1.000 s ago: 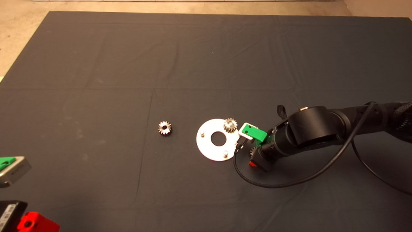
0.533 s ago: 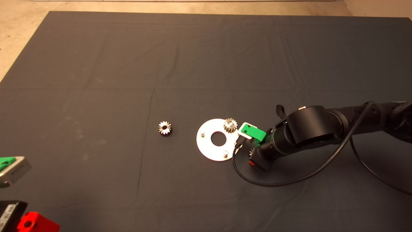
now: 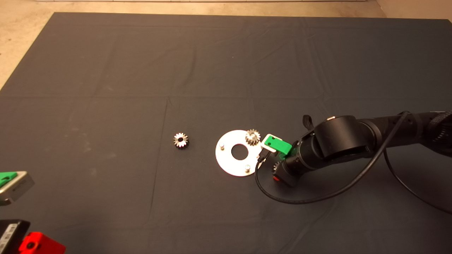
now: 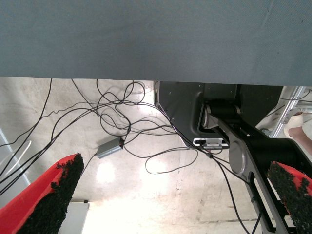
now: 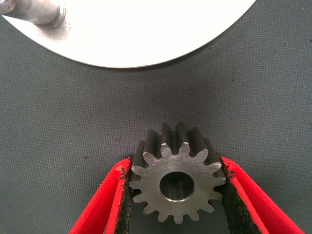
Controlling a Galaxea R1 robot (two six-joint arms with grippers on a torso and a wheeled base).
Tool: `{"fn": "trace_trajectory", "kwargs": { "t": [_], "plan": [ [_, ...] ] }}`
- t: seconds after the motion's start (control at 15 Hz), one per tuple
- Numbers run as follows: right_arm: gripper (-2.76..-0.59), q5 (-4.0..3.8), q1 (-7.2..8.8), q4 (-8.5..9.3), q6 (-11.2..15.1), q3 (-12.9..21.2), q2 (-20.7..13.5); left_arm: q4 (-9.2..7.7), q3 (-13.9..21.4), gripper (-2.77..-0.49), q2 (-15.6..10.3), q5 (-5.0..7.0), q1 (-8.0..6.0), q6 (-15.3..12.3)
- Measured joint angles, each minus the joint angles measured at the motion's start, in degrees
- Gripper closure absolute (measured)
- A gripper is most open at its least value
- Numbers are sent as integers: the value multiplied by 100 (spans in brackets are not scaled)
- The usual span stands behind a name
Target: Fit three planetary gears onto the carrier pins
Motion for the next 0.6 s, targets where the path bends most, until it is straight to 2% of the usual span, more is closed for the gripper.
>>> {"fn": "trace_trajectory", "kwargs": {
  "t": [0.6],
  "plan": [
    [-109,-13,14,6,16,39,13,-4,0,-275,-11,0,0,0]
  ]
}}
